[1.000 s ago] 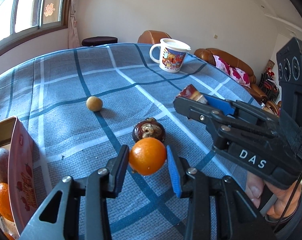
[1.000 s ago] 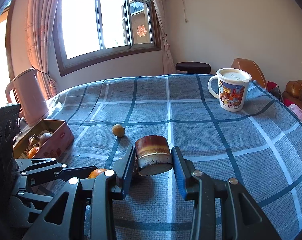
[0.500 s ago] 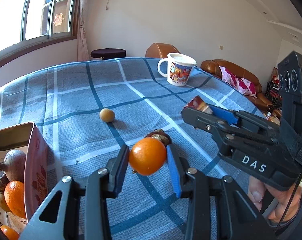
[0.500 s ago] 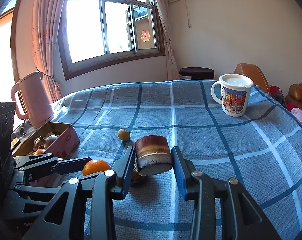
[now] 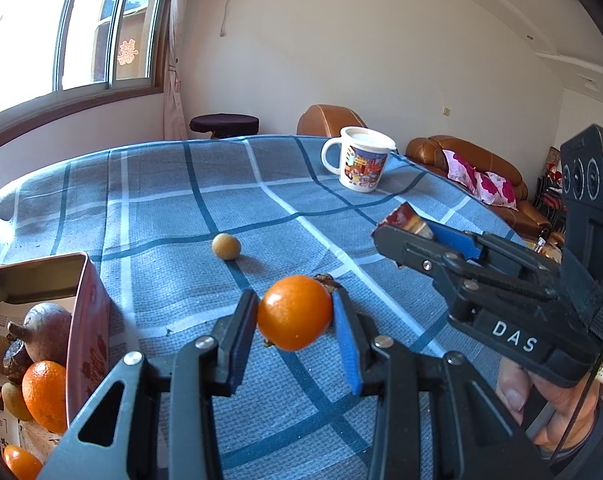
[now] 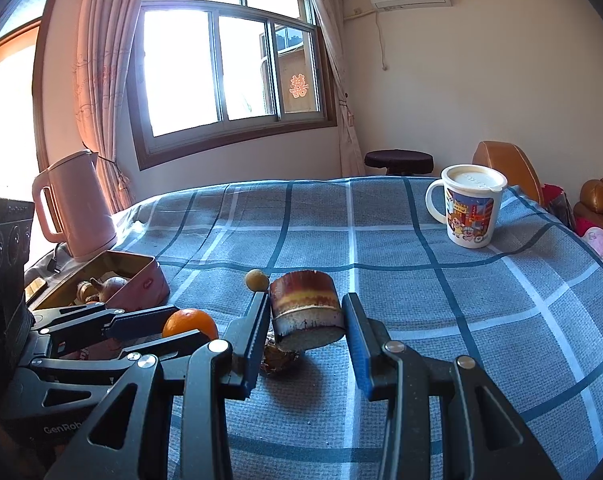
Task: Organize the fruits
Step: 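Lift the small orange with the left tool while the right tool holds the cake raised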
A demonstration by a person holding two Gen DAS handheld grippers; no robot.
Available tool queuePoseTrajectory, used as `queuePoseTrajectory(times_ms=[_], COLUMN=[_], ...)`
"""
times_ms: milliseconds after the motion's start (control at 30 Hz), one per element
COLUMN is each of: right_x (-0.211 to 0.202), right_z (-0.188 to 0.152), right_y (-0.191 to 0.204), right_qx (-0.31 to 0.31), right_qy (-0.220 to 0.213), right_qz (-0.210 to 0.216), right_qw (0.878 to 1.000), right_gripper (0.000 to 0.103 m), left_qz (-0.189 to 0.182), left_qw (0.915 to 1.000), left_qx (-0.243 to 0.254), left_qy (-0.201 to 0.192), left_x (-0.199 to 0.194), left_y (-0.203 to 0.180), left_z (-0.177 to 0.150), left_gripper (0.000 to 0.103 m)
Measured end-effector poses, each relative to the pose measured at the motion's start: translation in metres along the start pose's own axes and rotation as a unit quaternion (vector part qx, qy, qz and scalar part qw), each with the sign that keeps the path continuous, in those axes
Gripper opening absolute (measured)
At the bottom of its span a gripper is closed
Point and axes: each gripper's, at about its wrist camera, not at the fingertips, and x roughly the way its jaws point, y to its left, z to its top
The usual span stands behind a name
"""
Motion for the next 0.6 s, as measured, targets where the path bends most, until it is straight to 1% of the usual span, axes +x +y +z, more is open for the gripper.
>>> queuePoseTrajectory(times_ms=[600], right_x=[-0.01], right_z=[-0.001], right_y=[0.003], right_qx=[-0.007], right_qy=[-0.028], right_qz=[0.008], right_qw=[1.0], right_gripper=[0.039], left_qz=[0.007], left_qw=[0.9995], left_qx=[0.003], left_qy=[-0.031], left_x=[-0.013], left_y=[0.001], left_z=[-0.001], left_gripper=[0.04])
